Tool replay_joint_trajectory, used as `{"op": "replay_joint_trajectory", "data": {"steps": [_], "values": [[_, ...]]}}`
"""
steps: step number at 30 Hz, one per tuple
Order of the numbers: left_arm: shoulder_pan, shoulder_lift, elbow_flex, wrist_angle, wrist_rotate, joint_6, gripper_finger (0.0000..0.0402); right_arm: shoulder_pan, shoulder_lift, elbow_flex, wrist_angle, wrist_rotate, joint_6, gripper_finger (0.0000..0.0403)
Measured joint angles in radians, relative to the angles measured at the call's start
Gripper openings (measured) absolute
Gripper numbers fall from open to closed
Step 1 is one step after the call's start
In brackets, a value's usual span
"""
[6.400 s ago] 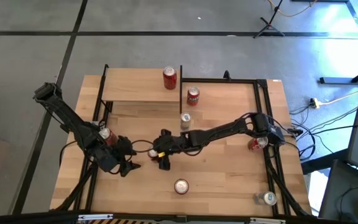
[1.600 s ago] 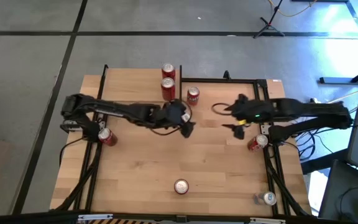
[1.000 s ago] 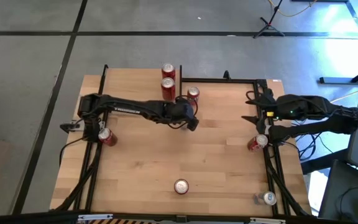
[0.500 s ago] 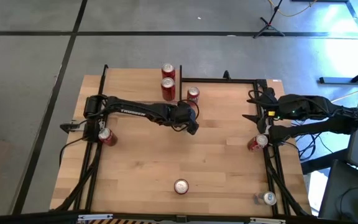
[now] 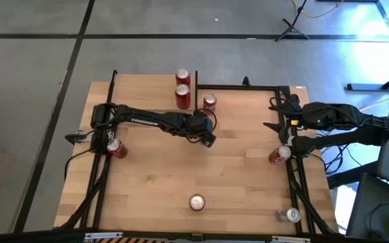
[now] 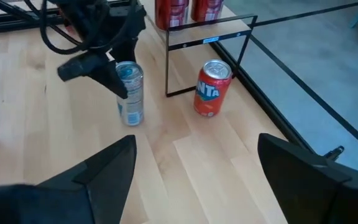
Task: Place canned beverage on shelf
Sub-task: Put the top blue soda can on the shelf
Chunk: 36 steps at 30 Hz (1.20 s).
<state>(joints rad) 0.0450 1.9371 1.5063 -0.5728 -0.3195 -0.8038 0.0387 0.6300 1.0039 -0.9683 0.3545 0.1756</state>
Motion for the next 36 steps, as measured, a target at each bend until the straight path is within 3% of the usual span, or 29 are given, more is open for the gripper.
{"op": "replay_joint_trajectory", "data": {"steps": [7, 12, 15, 22, 28, 36], "values": [[-0.024, -0.144, 0.001, -0.079, 0.045, -0.008, 0.0211, 0.0, 0.005, 0.0, 0.029, -0.033, -0.001, 0.0324], [-0.035, -0.283, 0.059, -0.306, 0.143, -0.083, 0.0211, 0.0, 0.01, 0.0, 0.045, -0.033, -0.004, 0.0324], [-0.048, -0.355, 0.106, -0.455, 0.121, -0.109, 0.0211, 0.0, 0.011, 0.0, 0.064, -0.033, -0.027, 0.0324], [-0.042, -0.502, 0.146, -0.635, 0.015, -0.181, 0.0216, 0.0, 0.026, 0.0, 0.113, -0.033, -0.075, 0.0324], [0.053, -0.568, 0.148, -0.68, -0.114, -0.172, 0.0217, 0.0, 0.06, 0.0, 0.118, -0.032, -0.08, 0.0324], [0.297, -0.549, 0.147, -0.659, -0.082, 0.017, 0.0218, 0.0, 0.115, 0.0, 0.119, -0.031, -0.083, 0.0324]]}}
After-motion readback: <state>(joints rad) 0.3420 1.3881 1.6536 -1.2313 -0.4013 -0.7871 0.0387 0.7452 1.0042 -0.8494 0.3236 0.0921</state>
